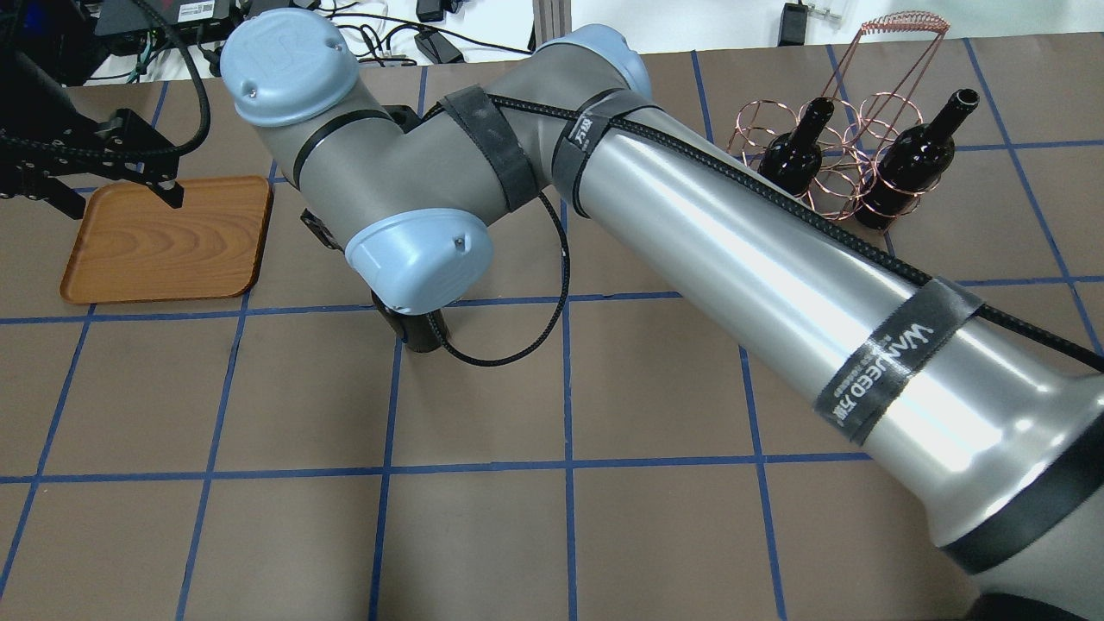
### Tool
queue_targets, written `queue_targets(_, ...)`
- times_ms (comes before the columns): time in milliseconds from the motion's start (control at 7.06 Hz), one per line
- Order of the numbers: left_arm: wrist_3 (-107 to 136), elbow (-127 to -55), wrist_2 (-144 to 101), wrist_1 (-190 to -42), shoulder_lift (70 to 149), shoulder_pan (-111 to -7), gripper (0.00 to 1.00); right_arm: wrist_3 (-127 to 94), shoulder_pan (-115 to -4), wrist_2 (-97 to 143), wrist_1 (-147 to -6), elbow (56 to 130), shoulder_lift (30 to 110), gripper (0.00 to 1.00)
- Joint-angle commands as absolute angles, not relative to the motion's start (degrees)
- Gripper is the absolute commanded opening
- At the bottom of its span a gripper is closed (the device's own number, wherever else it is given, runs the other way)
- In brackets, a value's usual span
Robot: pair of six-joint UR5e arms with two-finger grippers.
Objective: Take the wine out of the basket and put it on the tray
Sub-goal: 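Carry the bottle toward the left gripper with the right gripper, then stand the bottle upright on the table and release it with the right gripper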
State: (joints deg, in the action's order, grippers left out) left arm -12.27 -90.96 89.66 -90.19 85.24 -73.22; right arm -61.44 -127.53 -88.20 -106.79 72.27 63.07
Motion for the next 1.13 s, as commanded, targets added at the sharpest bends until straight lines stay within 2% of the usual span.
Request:
queue_targets(0,-12.3,-90.8,89.7,-90.2,85.2,-73.2,1.0,-61.3,-127.2,-88.0,-106.7,73.1,64.9,1.0)
queue_targets(425,-12.3,-90.6,89.5,-90.6,85.3,-73.4,1.0,-57.6,-124.4,-87.6,-101.8,73.8,70.5,1.0)
queue_targets(992,-7.3,-90.7,88.9,-89.5,86.1,-78.9,1.0,-30.9,-109.6,-87.4,-91.4,78.6,83.6,1.0)
